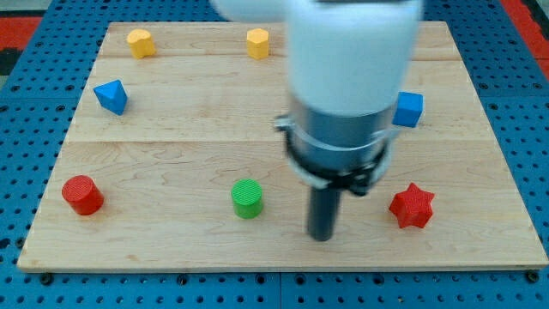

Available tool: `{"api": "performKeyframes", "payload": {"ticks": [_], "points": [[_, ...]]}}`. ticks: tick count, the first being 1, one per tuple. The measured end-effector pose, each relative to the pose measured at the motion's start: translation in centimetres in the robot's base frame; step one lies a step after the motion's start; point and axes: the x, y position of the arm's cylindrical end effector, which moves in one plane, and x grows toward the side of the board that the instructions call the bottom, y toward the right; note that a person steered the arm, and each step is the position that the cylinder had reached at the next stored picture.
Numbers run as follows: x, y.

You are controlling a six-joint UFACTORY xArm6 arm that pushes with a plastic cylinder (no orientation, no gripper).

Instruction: Move the hexagon towards the green circle

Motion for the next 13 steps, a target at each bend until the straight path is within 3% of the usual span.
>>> {"api": "performKeyframes", "payload": {"ticks": [4,6,8,9,11,13], "points": [[-27.8,-3.4],[-36.5,-6.2],[-26.5,-15.7],[-25.2,-14.8],[-28.8,-13.1],[-23.7,-14.4]]}}
